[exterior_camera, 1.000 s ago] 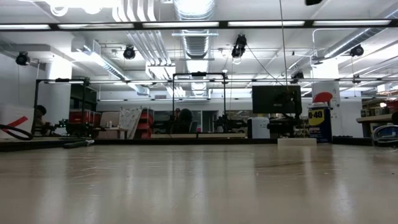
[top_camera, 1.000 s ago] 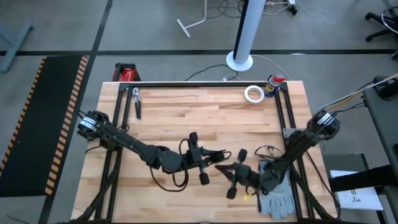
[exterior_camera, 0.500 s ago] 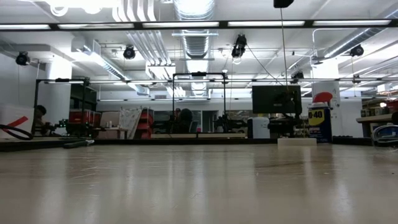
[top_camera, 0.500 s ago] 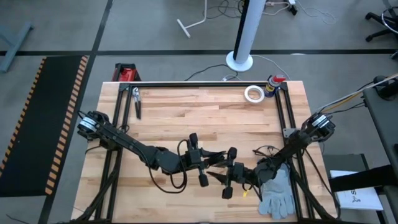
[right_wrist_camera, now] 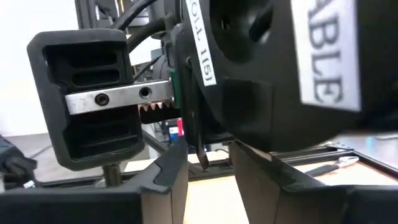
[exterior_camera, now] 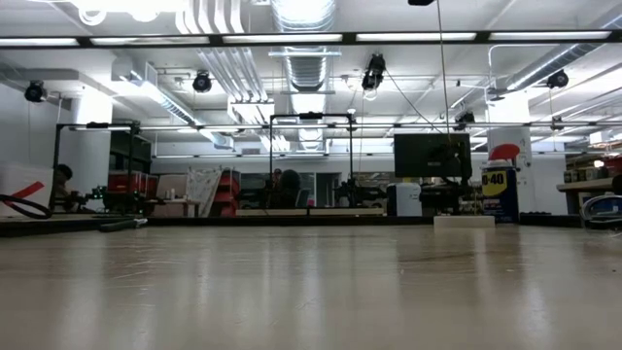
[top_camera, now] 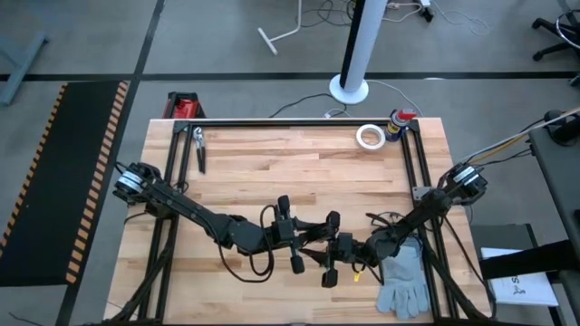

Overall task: Coil cords
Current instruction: Coil the black wire into the spool

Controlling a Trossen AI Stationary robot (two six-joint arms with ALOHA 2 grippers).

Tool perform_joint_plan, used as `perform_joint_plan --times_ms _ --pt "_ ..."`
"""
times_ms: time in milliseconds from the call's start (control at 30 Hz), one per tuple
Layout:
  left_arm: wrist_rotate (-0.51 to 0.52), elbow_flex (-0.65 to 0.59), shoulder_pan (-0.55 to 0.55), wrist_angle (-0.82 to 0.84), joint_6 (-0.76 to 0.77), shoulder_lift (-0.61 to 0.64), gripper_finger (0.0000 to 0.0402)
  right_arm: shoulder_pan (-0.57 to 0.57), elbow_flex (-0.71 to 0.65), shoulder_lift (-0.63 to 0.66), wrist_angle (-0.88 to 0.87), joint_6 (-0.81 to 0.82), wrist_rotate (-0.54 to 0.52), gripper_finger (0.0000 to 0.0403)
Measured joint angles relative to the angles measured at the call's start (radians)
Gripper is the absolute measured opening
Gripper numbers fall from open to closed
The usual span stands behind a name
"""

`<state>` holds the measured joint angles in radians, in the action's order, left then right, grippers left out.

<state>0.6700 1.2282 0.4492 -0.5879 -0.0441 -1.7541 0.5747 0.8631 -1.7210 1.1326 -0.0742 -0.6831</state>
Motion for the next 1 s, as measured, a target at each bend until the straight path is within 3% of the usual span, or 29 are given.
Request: perform_joint_plan --times_ms 200,433,1000 --pt "0.002 0.000 0.000 -0.007 0.000 -0.004 0.0000 -0.007 0.000 0.000 -0.002 0.002 0.009 0.0088" --pt "0.003 0.000 -0.001 -0.007 -0.004 -0.004 0.0000 -0.007 0.000 0.000 -0.005 -0.032 -0.002 0.0007" --pt "0.022 0.000 0.020 0.032 -0.025 0.000 0.0000 0.076 -0.058 0.000 -0.021 -0.082 -0.366 0.0000"
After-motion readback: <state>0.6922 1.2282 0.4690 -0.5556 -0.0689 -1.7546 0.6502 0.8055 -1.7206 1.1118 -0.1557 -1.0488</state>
